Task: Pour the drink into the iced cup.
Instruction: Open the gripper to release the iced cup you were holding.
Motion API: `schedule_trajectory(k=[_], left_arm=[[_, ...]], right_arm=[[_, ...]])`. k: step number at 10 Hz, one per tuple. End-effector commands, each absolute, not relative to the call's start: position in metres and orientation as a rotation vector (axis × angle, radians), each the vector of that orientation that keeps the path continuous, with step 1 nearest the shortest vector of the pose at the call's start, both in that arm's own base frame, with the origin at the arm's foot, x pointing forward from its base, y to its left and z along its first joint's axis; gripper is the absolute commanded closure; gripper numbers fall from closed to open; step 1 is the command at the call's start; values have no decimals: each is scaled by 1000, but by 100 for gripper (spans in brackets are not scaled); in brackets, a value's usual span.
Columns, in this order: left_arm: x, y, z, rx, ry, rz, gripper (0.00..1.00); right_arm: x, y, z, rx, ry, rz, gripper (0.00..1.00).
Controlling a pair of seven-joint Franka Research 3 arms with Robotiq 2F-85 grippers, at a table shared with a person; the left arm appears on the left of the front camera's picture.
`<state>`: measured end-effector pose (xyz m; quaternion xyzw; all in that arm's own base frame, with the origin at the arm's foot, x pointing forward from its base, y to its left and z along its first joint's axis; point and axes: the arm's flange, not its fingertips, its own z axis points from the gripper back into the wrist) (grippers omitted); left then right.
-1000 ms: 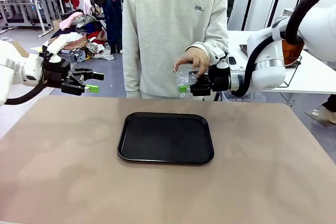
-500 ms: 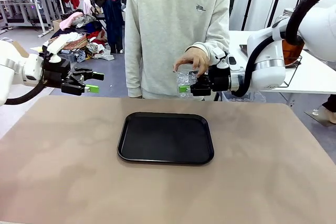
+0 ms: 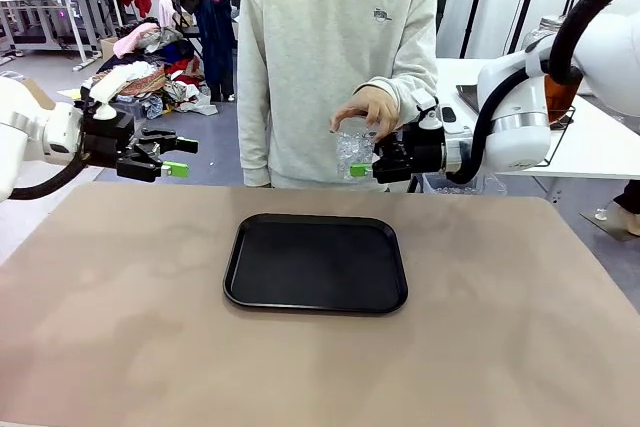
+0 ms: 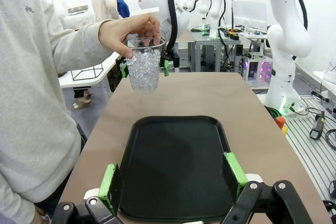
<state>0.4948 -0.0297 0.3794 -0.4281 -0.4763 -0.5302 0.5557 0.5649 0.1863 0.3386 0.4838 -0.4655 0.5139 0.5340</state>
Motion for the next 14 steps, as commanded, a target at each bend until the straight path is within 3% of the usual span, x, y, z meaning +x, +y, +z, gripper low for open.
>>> schedule_trajectory(k=[1,14], left_arm=[[494,-29,381,-1014,-1129,-1254,0],[494,-29,381,-1014,-1129,-1254,0]], right_arm=[[557,167,346,1159,-1104,1190,0],[528,80,348,1087,-1163,1124,0]])
